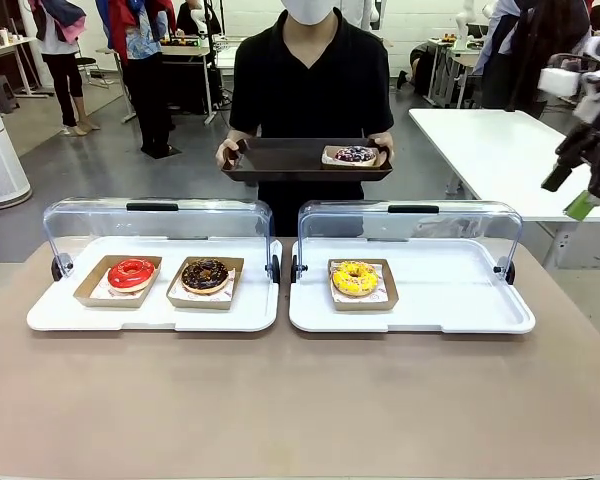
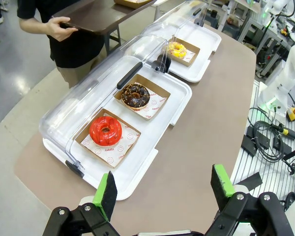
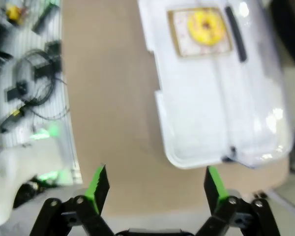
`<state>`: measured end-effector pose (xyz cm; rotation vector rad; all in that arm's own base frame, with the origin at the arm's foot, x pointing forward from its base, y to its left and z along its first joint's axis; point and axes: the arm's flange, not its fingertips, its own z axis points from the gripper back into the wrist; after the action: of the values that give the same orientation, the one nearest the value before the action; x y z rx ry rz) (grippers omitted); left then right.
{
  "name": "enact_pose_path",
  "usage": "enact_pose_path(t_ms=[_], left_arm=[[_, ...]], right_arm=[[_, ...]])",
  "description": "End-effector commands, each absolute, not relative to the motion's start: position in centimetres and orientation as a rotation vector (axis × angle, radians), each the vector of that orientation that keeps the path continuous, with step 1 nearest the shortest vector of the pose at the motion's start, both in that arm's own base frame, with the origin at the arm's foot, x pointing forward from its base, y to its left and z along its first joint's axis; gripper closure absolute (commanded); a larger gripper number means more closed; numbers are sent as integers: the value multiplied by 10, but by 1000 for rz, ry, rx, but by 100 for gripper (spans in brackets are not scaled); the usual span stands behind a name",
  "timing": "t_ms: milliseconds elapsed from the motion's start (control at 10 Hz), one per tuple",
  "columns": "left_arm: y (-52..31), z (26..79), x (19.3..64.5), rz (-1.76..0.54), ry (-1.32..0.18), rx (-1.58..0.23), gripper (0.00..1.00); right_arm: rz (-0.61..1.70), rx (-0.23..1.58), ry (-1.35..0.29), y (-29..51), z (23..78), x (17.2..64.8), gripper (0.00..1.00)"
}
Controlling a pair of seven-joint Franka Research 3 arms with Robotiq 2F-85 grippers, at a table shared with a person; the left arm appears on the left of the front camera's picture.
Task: Provide the desired donut to the person.
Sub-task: Pick up and lift the Paper togo box containing the Donut pointed at by the person.
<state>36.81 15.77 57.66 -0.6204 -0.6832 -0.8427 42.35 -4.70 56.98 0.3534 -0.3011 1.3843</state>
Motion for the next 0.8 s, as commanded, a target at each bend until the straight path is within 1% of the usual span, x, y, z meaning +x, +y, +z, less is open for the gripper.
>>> enact_pose_path(t_ms=[0,200,300,500,700], left_arm=[[158,577,367,-849,-696,-632,0],[158,577,367,-849,-696,-632,0],[158,577,367,-849,-696,-632,0],[158,577,367,-849,-696,-632,0],[158,577,367,-849,-696,-632,0]], right_arm=[[1274,644,-420,-98,572,442,0],[1209,756,-581,-138,579,437,0],[1140,824,-652,-159,581,435,0],[1079,825,-770,-188,589,424,0],[1088,853,-783,-204,600,414,0]])
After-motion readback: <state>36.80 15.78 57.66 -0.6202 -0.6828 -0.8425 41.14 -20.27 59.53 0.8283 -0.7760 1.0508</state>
